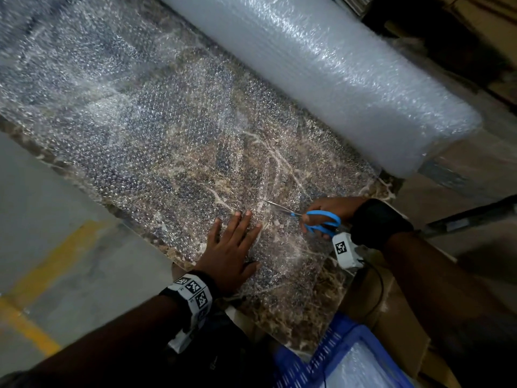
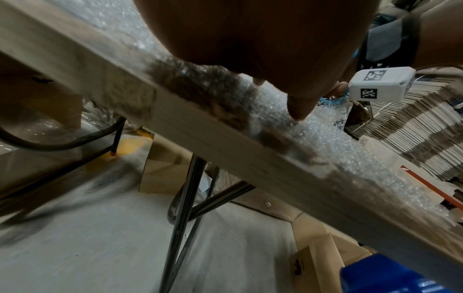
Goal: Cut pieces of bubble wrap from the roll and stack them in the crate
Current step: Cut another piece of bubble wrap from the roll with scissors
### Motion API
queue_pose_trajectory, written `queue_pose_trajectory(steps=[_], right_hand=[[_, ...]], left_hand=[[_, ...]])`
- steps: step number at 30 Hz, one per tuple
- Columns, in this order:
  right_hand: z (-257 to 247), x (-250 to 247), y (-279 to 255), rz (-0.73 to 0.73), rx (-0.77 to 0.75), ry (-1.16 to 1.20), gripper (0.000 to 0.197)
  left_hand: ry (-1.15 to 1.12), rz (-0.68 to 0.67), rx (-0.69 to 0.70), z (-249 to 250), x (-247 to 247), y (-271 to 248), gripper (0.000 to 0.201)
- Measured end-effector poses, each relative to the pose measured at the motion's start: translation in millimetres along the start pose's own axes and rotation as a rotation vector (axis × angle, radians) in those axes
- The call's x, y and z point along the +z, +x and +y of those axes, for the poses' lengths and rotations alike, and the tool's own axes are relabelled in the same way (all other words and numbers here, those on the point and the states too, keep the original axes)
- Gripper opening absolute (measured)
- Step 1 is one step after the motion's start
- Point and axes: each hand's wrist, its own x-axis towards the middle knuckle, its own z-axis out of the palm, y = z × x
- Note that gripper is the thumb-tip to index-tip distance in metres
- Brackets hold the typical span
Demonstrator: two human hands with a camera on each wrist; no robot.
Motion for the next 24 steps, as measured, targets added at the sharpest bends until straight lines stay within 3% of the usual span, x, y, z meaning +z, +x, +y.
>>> queue_pose_trajectory(steps=[3,8,16,21,24], right_hand=[[-11,-3,6,-0.012,-0.01,-0.001,0.067],[-20,-7,16,-0.032,0.011,-0.026,0.079],[-23,0,23,0.025,-0.032,-0.078,0.056],[-16,10,30,0.133,-0.056,-0.19,0.059],[-15,12,27,0.158,-0.072,-0.207,0.046]], left_hand=[[-0.004,0.009,0.007,0,-1,0,0.081],[-0.016,0.008,0.009,0,0,0,0.081],[-0.007,0.016,0.006,0,0,0,0.081],[-0.003,0.008,0.004,0,1,0,0.08],[0.005,0.009,0.005,0,1,0,0.08]])
